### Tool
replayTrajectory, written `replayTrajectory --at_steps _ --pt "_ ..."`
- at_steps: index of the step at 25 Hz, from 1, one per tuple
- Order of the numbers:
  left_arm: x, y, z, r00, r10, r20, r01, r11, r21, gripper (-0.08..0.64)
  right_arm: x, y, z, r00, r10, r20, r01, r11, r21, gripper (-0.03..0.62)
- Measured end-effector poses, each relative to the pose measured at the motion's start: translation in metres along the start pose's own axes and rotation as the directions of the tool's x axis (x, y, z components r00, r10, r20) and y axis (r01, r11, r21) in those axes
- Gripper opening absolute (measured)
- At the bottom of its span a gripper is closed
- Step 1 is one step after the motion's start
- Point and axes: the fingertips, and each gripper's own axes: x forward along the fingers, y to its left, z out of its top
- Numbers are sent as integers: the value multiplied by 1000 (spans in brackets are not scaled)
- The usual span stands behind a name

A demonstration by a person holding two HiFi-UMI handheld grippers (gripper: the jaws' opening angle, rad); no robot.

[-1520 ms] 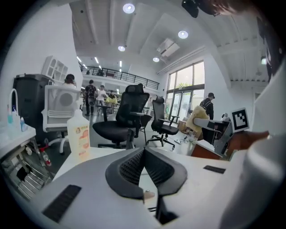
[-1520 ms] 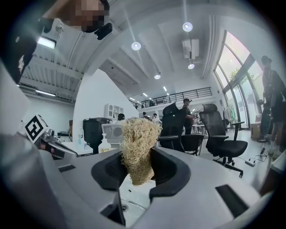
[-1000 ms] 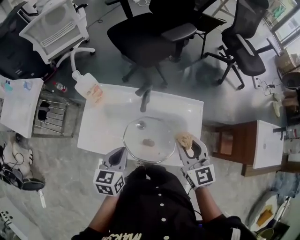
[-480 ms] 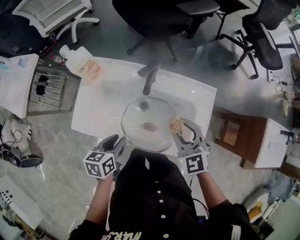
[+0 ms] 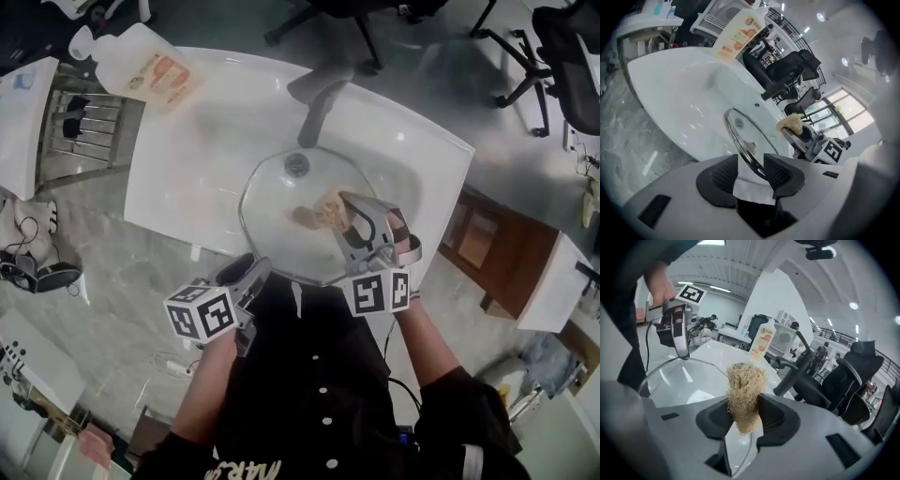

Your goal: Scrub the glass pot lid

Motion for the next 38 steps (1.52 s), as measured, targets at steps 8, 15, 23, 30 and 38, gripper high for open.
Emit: replayTrajectory --at_steps 8,15,23,30,38 --pt "23 12 5 994 -71 80 86 976 -202 137 70 41 -17 995 103 3 -98 954 -283 146" --pt "9 8 7 986 -66 154 104 961 -255 120 114 54 -12 990 138 -15 -132 904 -407 146" --pt "10 9 5 992 -63 113 90 964 -250 123 157 61 -16 990 138 -10 -120 824 -553 146" --pt "10 12 4 996 -17 85 34 977 -211 133 159 66 -26 977 209 -32 -180 742 -646 143" --pt "10 13 4 995 1 97 21 973 -229 130 126 65 -69 960 250 -129 -260 615 -744 141"
